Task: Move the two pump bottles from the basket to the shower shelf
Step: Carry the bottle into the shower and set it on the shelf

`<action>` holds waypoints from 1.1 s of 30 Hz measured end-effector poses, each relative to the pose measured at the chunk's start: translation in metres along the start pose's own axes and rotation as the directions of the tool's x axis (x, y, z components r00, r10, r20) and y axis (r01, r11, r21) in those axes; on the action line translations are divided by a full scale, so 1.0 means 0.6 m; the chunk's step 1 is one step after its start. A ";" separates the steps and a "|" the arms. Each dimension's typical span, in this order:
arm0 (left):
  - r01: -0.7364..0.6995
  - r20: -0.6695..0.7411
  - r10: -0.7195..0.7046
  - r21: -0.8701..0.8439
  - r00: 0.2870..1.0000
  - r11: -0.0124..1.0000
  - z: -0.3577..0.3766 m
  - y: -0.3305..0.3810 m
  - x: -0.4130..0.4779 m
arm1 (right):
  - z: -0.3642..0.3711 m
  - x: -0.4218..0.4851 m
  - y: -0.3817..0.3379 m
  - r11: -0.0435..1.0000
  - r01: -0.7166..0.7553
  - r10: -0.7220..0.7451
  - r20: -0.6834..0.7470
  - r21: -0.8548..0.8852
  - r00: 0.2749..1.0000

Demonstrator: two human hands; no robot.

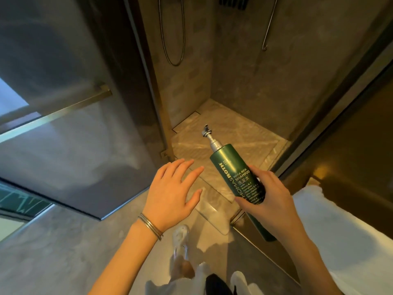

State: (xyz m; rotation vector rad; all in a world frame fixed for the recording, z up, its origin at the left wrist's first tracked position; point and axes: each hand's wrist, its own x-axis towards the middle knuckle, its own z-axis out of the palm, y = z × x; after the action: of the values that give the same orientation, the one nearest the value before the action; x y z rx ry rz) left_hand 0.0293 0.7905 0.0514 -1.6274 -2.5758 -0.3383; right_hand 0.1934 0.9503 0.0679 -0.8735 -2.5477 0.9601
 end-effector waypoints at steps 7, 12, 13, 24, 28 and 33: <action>-0.072 0.002 0.072 0.015 0.997 0.997 -0.017 -0.125 0.138 | 0.035 0.149 -0.047 1.000 -0.021 0.022 -0.035 0.009 0.999; -0.143 -0.044 0.143 0.010 0.989 0.990 -0.044 -0.213 0.230 | 0.046 0.265 -0.098 0.999 0.004 -0.001 -0.114 0.032 0.993; -0.155 -0.052 0.155 0.005 0.987 0.988 -0.048 -0.229 0.245 | 0.047 0.284 -0.105 1.000 0.005 -0.001 -0.130 0.031 0.992; -0.213 -0.014 0.213 -0.050 0.977 0.976 -0.008 -0.312 0.373 | 0.074 0.411 -0.106 0.997 -0.076 0.076 -0.156 0.010 0.985; -0.197 -0.006 0.197 -0.070 0.980 0.978 0.012 -0.328 0.424 | 0.078 0.469 -0.087 0.995 -0.100 0.101 -0.136 0.017 0.986; -0.152 -0.029 0.150 -0.052 0.988 0.987 0.023 -0.360 0.511 | 0.073 0.585 -0.064 0.997 -0.080 0.080 -0.116 0.002 0.990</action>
State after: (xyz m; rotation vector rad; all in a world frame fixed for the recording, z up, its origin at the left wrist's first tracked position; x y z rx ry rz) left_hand -0.2970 0.9749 0.0623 -1.8112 -2.4268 -0.4175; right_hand -0.1163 1.1254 0.0778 -1.0086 -2.4332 0.9004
